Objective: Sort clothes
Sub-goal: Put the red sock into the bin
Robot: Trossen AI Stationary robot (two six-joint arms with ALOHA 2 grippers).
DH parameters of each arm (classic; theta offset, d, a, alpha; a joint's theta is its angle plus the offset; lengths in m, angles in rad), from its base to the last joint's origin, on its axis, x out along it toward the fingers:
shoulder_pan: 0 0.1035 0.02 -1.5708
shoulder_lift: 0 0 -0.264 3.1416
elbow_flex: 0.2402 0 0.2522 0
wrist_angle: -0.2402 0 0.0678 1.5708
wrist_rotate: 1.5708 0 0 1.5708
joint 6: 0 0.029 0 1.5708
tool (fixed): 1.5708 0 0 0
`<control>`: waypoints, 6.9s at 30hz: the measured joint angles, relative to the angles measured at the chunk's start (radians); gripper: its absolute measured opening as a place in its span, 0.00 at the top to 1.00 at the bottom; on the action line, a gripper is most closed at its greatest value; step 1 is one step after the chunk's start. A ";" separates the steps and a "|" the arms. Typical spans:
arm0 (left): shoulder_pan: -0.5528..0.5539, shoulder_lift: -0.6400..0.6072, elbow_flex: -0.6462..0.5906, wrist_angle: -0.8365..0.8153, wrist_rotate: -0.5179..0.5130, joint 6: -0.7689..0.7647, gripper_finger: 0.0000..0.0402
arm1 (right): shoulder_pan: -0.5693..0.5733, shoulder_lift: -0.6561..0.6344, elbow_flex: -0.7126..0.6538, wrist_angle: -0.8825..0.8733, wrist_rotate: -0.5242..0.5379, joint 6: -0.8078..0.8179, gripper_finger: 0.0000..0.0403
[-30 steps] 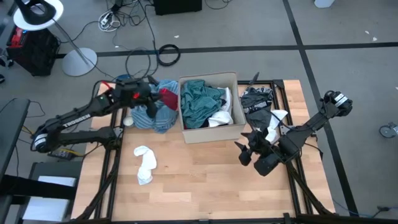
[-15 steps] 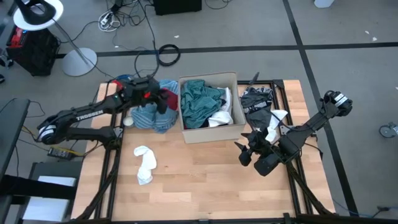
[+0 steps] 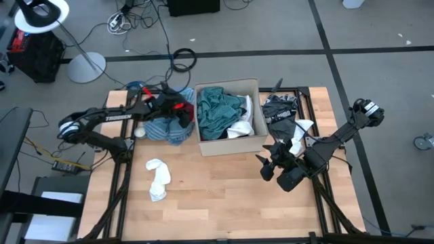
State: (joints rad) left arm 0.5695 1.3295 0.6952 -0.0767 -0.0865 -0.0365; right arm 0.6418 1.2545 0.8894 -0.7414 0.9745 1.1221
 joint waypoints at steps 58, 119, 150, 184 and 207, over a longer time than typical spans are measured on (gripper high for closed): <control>-0.081 -0.495 0.082 -0.049 0.205 -0.206 0.91 | -0.002 0.000 0.000 0.001 0.000 -0.021 0.40; -0.260 -0.487 -0.062 -0.614 0.053 -0.237 0.85 | -0.002 0.000 0.000 0.008 0.000 -0.024 0.40; -0.284 -0.316 0.149 -0.696 0.061 -0.284 1.00 | -0.002 0.001 0.000 0.011 -0.001 -0.026 0.40; -0.295 -0.282 -0.221 -0.423 -0.206 -0.309 0.72 | -0.002 0.001 0.000 0.016 -0.010 -0.034 0.40; -0.277 -0.295 0.050 -0.668 -0.145 -0.257 1.00 | -0.002 0.001 0.000 0.016 -0.009 -0.042 0.40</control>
State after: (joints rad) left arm 0.2928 1.0350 0.7448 -0.7449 -0.2314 -0.2935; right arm 0.6395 1.2552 0.8894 -0.7258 0.9657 1.0798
